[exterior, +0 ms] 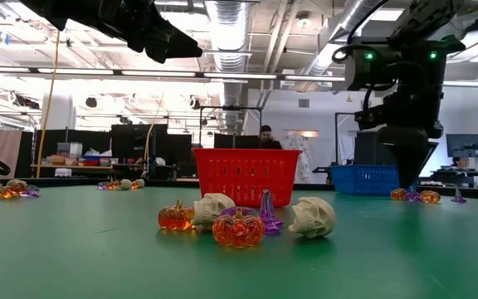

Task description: Sort Halloween decoration

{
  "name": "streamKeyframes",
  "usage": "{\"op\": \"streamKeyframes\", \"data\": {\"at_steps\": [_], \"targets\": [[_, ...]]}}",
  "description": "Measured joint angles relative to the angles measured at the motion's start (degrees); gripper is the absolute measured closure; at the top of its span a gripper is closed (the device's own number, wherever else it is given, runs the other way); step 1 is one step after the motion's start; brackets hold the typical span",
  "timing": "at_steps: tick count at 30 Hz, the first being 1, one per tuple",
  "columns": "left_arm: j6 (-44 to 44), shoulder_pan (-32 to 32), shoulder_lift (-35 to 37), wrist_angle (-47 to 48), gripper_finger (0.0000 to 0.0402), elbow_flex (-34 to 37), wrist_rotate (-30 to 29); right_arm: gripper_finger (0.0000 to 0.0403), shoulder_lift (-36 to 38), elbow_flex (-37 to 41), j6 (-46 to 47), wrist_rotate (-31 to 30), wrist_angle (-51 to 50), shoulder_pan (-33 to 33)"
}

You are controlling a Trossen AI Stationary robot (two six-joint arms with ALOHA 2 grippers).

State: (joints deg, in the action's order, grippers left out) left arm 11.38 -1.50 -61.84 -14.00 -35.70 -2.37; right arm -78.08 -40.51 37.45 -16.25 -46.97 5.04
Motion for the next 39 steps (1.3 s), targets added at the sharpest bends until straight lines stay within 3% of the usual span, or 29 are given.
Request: {"op": "streamKeyframes", "data": {"at_steps": [16,31,39], "targets": [[0.0,0.0,0.0,0.0,0.0239,0.0,0.0,0.0278,0.01,1.79,-1.99,-0.02,1.13,0.02],[0.0,0.0,0.0,0.02,0.0239,0.0,0.0,0.038,0.14,1.65,-3.9,1.22,0.43,0.0],[0.0,0.02,0.0,0.04,0.0239,0.0,0.0,0.0374,0.12,-5.03,-4.58,-2.36,-6.42,-0.4]]}}
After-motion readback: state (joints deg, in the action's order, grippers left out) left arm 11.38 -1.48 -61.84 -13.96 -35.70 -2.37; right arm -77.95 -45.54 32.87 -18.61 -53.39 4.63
